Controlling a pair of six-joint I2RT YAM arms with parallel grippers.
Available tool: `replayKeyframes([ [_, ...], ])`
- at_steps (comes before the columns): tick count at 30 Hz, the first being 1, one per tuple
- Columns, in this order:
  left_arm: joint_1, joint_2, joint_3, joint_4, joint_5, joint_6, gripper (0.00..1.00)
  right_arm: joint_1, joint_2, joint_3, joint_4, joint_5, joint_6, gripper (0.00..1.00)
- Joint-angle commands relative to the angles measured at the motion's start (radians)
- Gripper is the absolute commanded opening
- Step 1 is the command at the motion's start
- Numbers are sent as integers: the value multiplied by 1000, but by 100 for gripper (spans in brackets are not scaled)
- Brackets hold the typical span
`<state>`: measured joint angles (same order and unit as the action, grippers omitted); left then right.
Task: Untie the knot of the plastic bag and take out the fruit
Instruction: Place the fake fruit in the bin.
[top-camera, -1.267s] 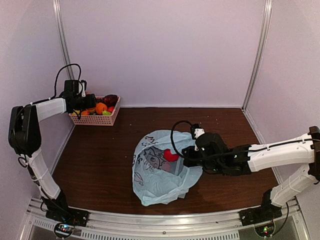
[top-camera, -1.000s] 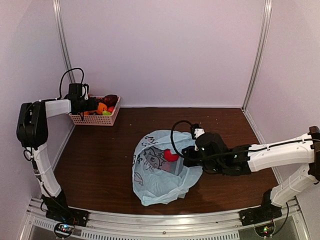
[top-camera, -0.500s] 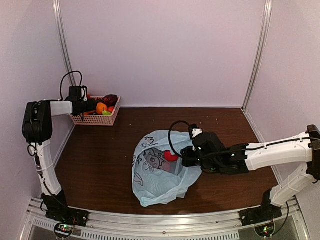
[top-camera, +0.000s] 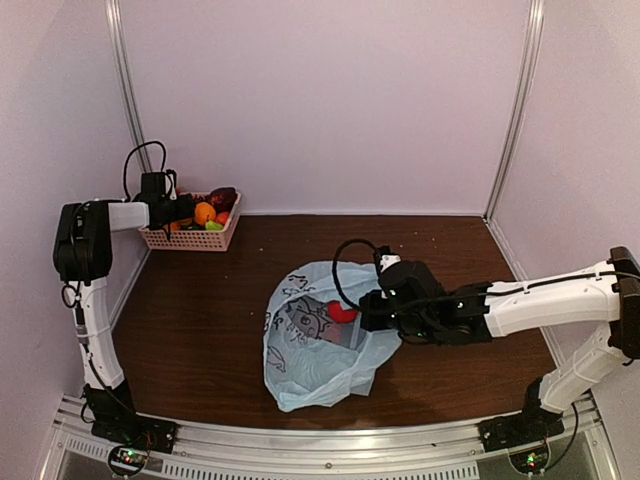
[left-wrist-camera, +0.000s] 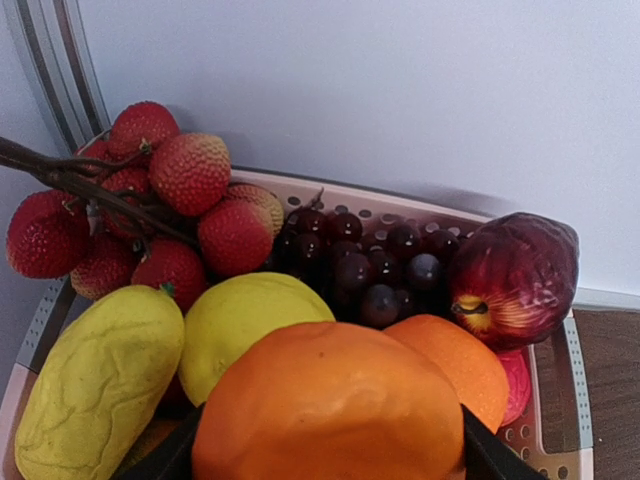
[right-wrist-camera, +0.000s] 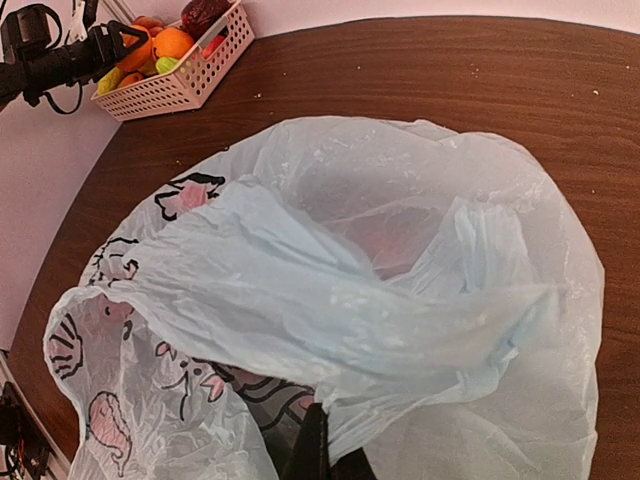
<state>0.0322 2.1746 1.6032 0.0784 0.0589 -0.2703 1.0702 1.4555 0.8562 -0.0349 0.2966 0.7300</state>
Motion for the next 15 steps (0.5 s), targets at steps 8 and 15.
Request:
replayKeyframes([
  [8,2,-9,-59,-5,48,-11,63,-5,40,49,-16,-2,0,0],
  [15,2,-20,-79,1,55,-34,78,-6,19,27,-4,-1,6,0],
])
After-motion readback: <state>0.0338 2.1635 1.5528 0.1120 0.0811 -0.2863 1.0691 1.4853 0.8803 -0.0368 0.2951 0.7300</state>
